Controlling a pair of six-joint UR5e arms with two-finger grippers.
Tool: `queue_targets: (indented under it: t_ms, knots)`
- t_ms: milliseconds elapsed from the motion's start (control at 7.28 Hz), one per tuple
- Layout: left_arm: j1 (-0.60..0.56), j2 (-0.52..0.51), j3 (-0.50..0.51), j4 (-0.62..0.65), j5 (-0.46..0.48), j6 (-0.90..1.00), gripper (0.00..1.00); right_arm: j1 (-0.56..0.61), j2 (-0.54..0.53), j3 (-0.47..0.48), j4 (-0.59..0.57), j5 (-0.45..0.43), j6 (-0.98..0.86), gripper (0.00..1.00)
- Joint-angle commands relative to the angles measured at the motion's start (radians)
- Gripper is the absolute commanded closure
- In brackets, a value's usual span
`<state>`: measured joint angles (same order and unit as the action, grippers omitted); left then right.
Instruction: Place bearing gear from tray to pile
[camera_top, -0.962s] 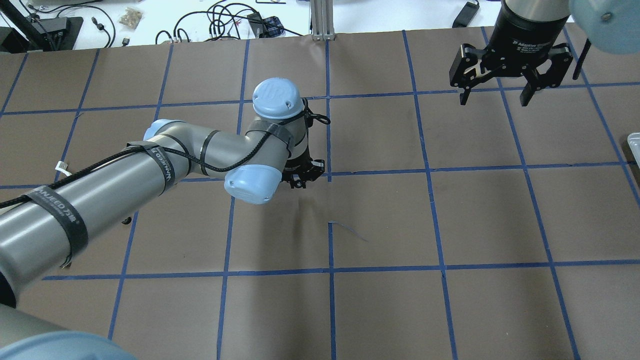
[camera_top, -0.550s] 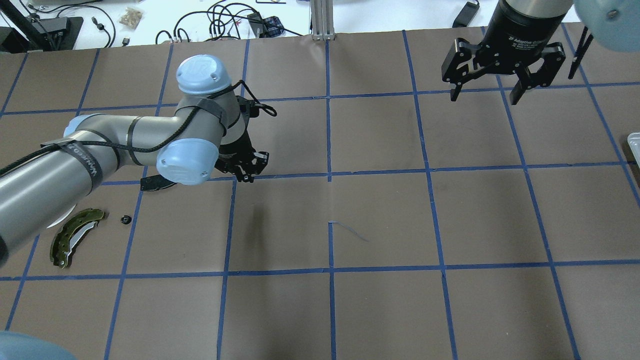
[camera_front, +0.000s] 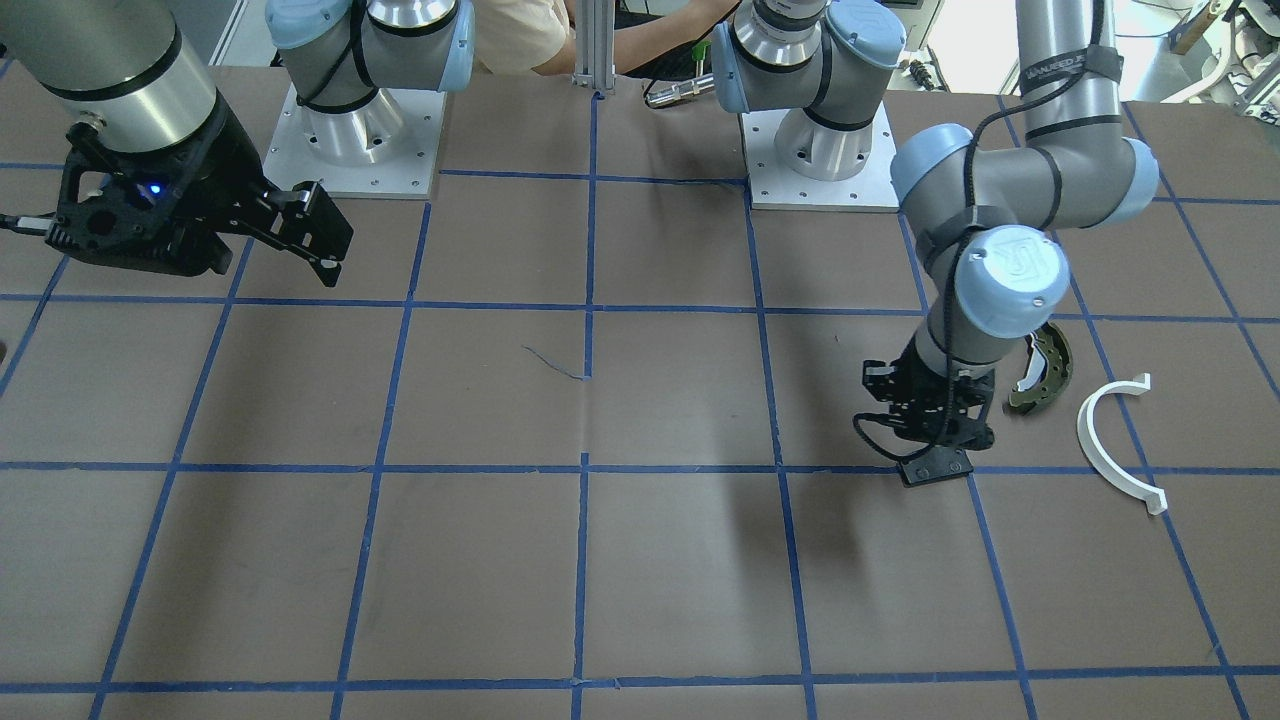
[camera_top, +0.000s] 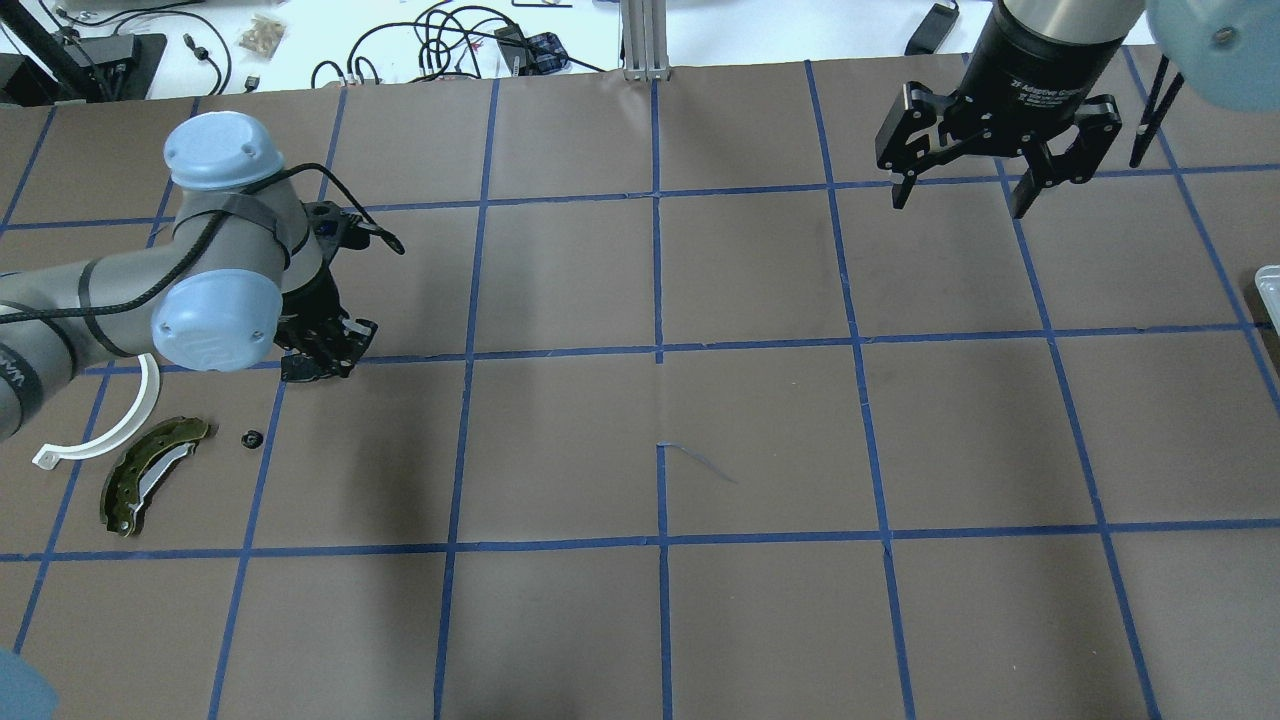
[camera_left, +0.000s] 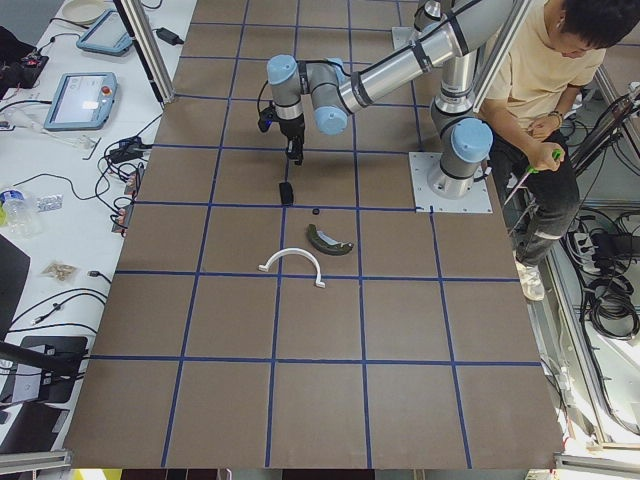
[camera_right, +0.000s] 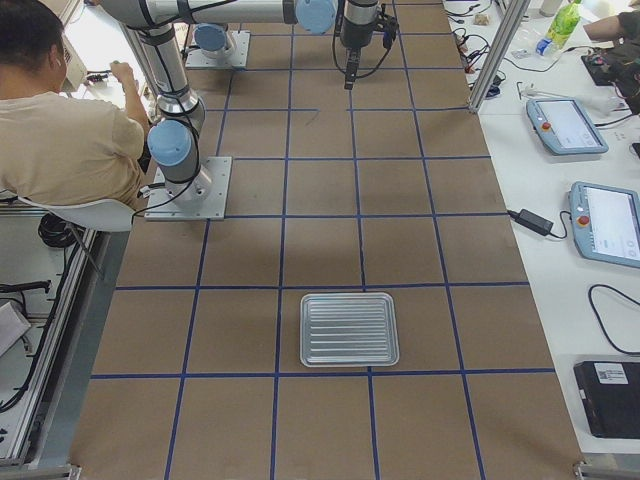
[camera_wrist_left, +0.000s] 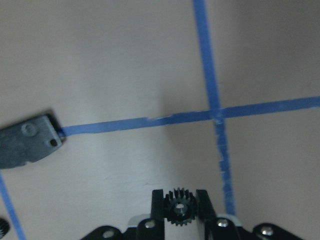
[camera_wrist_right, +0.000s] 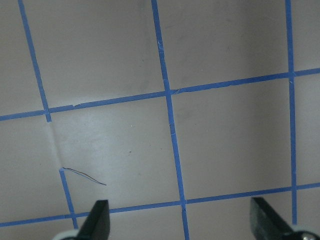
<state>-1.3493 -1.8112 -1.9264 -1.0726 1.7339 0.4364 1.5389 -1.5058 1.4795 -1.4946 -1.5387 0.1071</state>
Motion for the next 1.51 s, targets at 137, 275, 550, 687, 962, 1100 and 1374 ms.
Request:
queue_targets:
  t_ms: [137,275,550,687,962,1100,1374]
  knots:
    - [0.231,-0.033,-0.011,-0.003,-0.005,0.122,1.0,0.0,-0.001,0.001,0.002,0.0,0.0,0.0]
    - [0.24,-0.052,-0.01,0.002,-0.011,0.117,1.0,0.0,-0.001,-0.001,0.002,0.0,-0.001,0.0]
    - [0.24,-0.094,-0.008,0.043,-0.071,0.113,1.0,0.0,-0.002,0.001,0.004,-0.001,-0.001,0.0]
    - [0.248,-0.114,-0.01,0.068,-0.073,0.114,1.0,0.0,-0.002,0.002,0.004,-0.001,-0.003,0.0]
    - [0.248,-0.128,-0.008,0.068,-0.07,0.116,1.0,0.0,-0.002,0.002,0.004,-0.059,-0.01,0.0]
    - [0.248,-0.132,-0.006,0.069,-0.071,0.12,0.49,0.0,-0.002,0.004,0.005,-0.067,-0.009,0.0]
    - [0.245,-0.12,0.001,0.068,-0.071,0.125,0.0,0.0,-0.002,0.004,0.004,-0.069,-0.007,0.0]
